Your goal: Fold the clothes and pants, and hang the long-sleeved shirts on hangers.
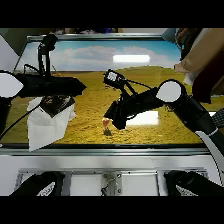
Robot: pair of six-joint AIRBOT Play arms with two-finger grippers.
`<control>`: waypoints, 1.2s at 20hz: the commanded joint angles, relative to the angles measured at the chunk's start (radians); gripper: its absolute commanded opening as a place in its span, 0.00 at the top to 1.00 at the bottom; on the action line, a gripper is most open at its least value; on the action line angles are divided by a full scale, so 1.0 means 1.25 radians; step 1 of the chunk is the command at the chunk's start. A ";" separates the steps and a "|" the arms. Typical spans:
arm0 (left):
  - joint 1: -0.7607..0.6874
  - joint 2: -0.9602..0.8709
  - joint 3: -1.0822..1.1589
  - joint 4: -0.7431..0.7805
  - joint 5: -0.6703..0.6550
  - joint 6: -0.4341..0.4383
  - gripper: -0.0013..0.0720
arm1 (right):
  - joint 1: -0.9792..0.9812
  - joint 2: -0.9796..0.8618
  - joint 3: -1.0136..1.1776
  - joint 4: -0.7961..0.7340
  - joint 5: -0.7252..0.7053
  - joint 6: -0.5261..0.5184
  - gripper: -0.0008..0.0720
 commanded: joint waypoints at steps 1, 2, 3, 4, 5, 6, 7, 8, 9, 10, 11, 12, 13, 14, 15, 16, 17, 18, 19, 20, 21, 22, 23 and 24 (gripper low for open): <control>-0.001 0.000 0.000 0.000 0.000 -0.001 0.98 | 0.001 -0.001 0.000 0.000 0.000 0.000 0.97; -0.001 0.000 0.000 0.000 0.000 -0.001 0.98 | 0.001 -0.001 0.000 0.000 0.000 0.000 0.97; -0.001 0.000 0.000 0.000 0.000 -0.001 0.98 | 0.001 -0.001 0.000 0.000 0.000 0.000 0.97; -0.001 0.000 0.000 0.000 0.000 -0.001 0.98 | 0.001 -0.001 0.000 0.000 0.000 0.000 0.97; -0.001 0.000 0.000 0.000 0.000 -0.001 0.98 | 0.001 -0.001 0.000 0.000 0.000 0.000 0.97; -0.001 0.000 0.000 0.000 0.000 -0.001 0.98 | 0.001 -0.001 0.000 0.000 0.000 0.000 0.97; -0.001 0.000 0.000 0.000 0.000 -0.001 0.98 | 0.001 -0.001 0.000 0.000 0.000 0.000 0.97; -0.001 0.000 0.000 0.000 0.000 -0.001 0.98 | 0.001 -0.001 0.000 0.000 0.000 0.000 0.97; -0.001 0.000 0.000 0.000 0.000 -0.001 0.98 | 0.001 -0.001 0.000 0.000 0.000 0.000 0.97; -0.001 0.000 0.000 0.000 0.000 -0.001 0.98 | 0.001 -0.001 0.000 0.000 0.000 0.000 0.97; -0.001 0.000 0.000 -0.002 0.002 -0.001 0.98 | 0.001 -0.001 0.000 0.000 0.000 0.000 0.97; -0.001 0.000 0.000 -0.006 0.009 -0.001 0.98 | 0.001 -0.001 0.000 0.000 0.000 0.000 0.97; -0.001 0.000 0.000 -0.005 0.014 -0.001 0.98 | 0.001 -0.001 0.000 0.000 0.000 0.000 0.97; 0.000 0.000 0.000 0.002 0.023 0.011 0.94 | 0.001 -0.001 0.000 0.000 0.000 0.000 0.97; 0.003 0.000 0.002 0.042 0.043 0.059 0.33 | 0.001 -0.001 0.000 0.000 0.000 0.000 0.97; 0.010 -0.002 0.008 0.110 0.057 0.061 0.04 | 0.001 -0.002 0.000 0.000 0.000 0.000 0.97; 0.029 -0.016 0.028 0.196 0.058 0.045 0.05 | 0.001 -0.002 0.000 0.000 0.000 0.000 0.97; 0.053 -0.040 0.053 0.271 0.043 0.013 0.05 | 0.001 -0.003 0.000 0.000 0.000 0.000 0.97; 0.095 -0.075 0.083 0.331 0.016 -0.010 0.05 | 0.001 -0.003 0.000 0.000 0.000 0.000 0.97; 0.137 -0.113 0.109 0.346 -0.006 -0.009 0.05 | 0.001 -0.003 0.000 0.000 0.000 0.000 0.97; 0.183 -0.155 0.131 0.345 -0.021 -0.009 0.05 | 0.001 -0.003 0.000 0.000 0.000 0.000 0.97; 0.221 -0.194 0.142 0.345 -0.027 -0.009 0.05 | 0.001 -0.003 0.000 0.000 0.000 0.000 0.97; 0.257 -0.234 0.145 0.344 -0.029 -0.009 0.05 | 0.001 -0.003 0.000 0.000 0.000 0.000 0.97; 0.285 -0.272 0.145 0.345 -0.030 -0.009 0.05 | 0.001 -0.003 0.000 0.000 0.000 0.000 0.97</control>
